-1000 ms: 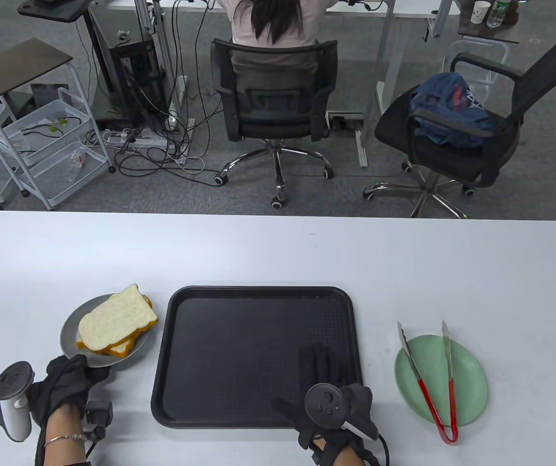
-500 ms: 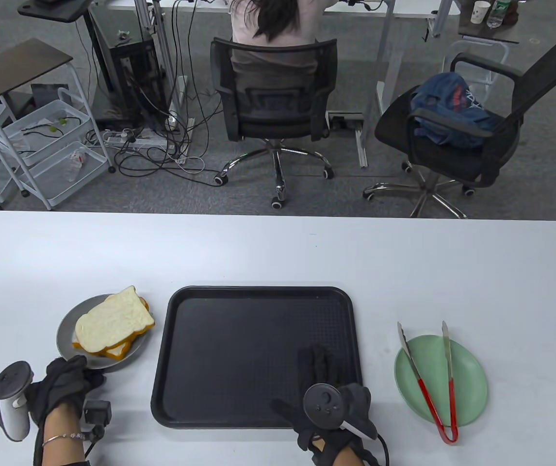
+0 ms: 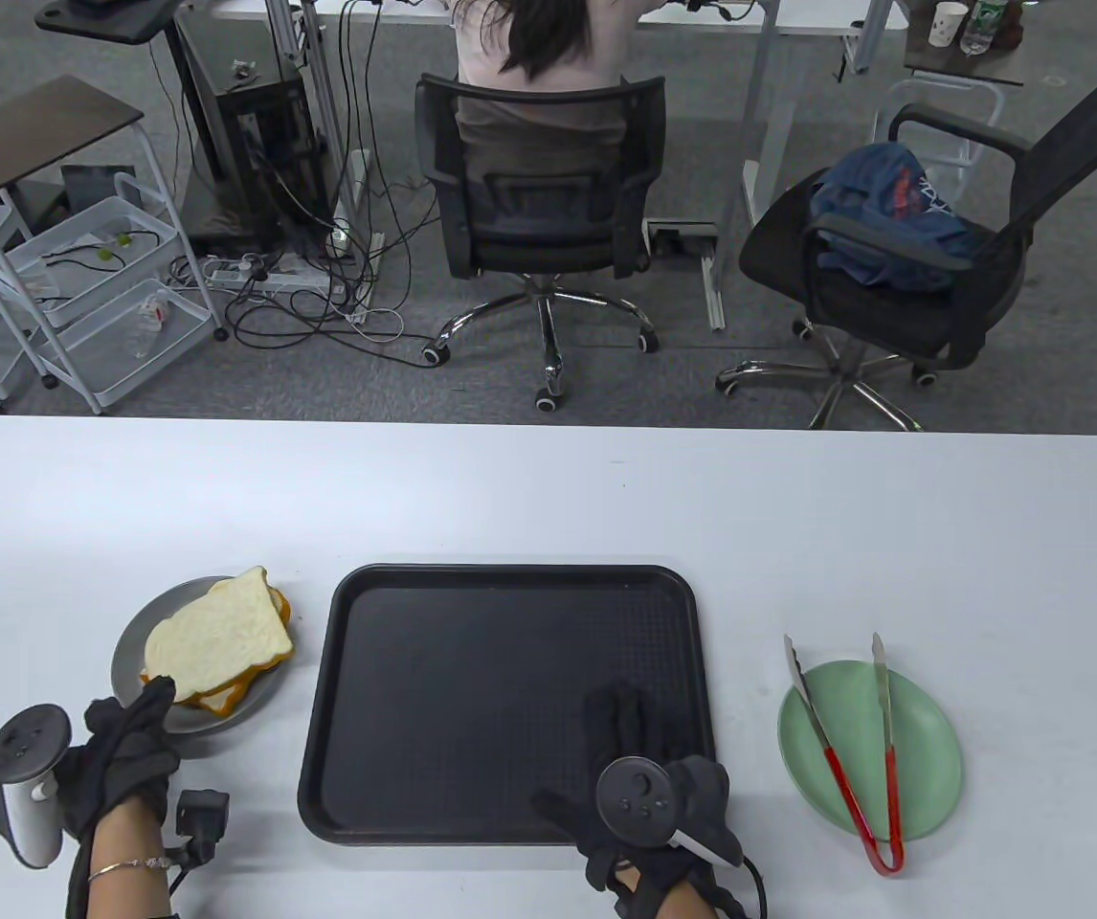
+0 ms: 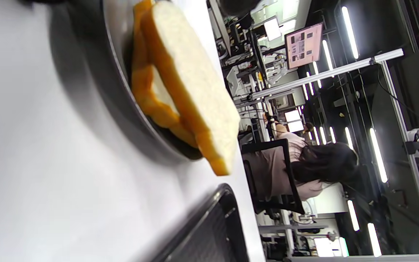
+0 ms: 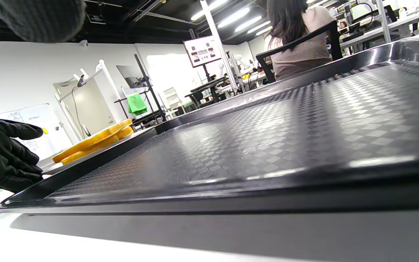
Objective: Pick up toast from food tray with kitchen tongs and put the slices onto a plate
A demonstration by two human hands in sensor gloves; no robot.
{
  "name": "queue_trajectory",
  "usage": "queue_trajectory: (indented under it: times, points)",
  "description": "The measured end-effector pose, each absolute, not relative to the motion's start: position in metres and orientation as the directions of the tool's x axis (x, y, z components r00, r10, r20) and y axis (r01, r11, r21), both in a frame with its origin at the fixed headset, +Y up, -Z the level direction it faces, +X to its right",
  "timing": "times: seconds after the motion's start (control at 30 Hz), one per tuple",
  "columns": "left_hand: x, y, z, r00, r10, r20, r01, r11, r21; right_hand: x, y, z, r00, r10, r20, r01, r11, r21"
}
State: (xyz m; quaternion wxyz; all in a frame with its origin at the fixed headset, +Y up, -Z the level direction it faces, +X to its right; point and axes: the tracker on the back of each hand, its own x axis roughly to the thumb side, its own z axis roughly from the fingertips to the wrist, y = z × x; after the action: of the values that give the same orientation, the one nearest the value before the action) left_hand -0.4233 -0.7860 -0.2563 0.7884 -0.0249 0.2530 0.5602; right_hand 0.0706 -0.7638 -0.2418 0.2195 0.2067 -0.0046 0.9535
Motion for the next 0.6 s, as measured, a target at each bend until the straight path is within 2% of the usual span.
queue_trajectory:
  times: [0.1, 0.37, 0.5, 0.6]
  points:
    - [-0.421, -0.777, -0.254, 0.358, 0.830, -0.427, -0.831, 0.492, 0.260, 0.071, -0.764, -0.242, -0.817, 0.419, 0.397, -0.423, -0.902, 0.081]
    - [-0.396, -0.747, -0.251, 0.550, 0.779, -0.300, -0.737, 0.622, 0.265, 0.070, -0.764, -0.241, -0.816, 0.420, 0.398, -0.421, -0.903, 0.089]
    - [-0.372, -0.732, -0.251, 0.663, 0.723, -0.194, -0.690, 0.691, 0.215, 0.070, -0.764, -0.241, -0.816, 0.422, 0.395, -0.420, -0.902, 0.096]
    - [-0.354, -0.725, -0.251, 0.680, 0.730, -0.062, -0.716, 0.681, 0.155, 0.070, -0.765, -0.240, -0.813, 0.424, 0.398, -0.423, -0.901, 0.097]
